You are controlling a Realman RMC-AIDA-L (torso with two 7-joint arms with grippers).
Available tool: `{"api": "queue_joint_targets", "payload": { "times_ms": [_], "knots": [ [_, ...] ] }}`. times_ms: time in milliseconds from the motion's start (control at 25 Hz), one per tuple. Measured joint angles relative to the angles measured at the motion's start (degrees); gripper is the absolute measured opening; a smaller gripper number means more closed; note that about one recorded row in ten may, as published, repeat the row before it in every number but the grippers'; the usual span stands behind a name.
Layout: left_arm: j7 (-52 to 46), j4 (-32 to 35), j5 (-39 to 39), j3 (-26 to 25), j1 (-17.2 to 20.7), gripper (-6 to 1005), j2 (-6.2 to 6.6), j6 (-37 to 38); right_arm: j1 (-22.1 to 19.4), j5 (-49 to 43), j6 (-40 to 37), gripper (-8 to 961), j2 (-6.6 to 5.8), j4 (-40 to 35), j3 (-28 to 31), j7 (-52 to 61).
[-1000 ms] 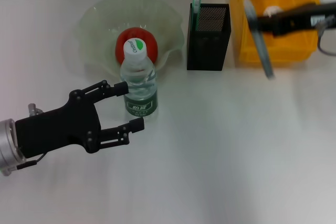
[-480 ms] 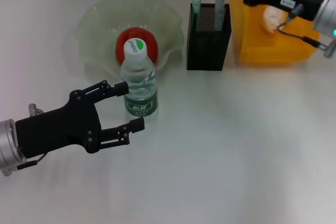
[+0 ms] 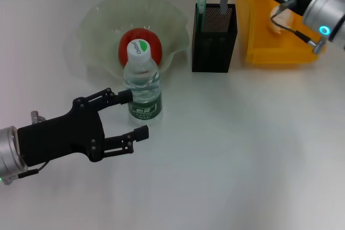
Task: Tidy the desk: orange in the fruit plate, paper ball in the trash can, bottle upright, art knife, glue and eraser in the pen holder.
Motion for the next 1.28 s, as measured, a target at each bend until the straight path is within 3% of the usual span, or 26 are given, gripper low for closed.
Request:
{"api": "queue_joint_targets", "payload": {
  "times_ms": [240, 480, 720, 840, 920, 1120, 1280],
  "knots": [
    [0.0, 0.0, 0.1, -0.1, 0.0, 846, -0.08, 0.0, 2.9, 0.5, 3.1, 133, 0.14, 3.7, -0.5, -2.4],
    [0.2, 0.0, 0.1, -0.4, 0.1, 846, -0.12, 0.0, 3.2, 0.7, 3.8, 127, 0.15, 4.7, -0.5, -2.5],
    [0.3, 0.0, 0.1, -0.5, 0.3, 846, -0.50, 0.0, 2.5, 0.7, 2.1, 293, 0.16, 4.7, -0.2, -2.6],
    [0.3, 0.0, 0.0, -0.6, 0.3, 846, -0.63, 0.0, 1.3, 0.8, 0.0, 424, 0.11, 3.8, 0.0, -2.7],
    [0.3, 0.0, -0.1, -0.7, 0.4, 846, -0.68, -0.1, -0.2, 0.8, -2.6, 511, 0.11, 2.7, 0.2, -3.0],
    [0.4, 0.0, -0.2, -0.9, 0.6, 846, -0.74, 0.1, -5.3, 0.9, -14.6, 609, -0.32, 1.3, 0.3, -3.2],
    [0.0, 0.0, -0.3, -1.7, 1.1, 846, -0.53, 0.7, -11.0, -0.9, -29.8, 608, -2.01, 1.2, 0.3, -1.7]
  ]
}}
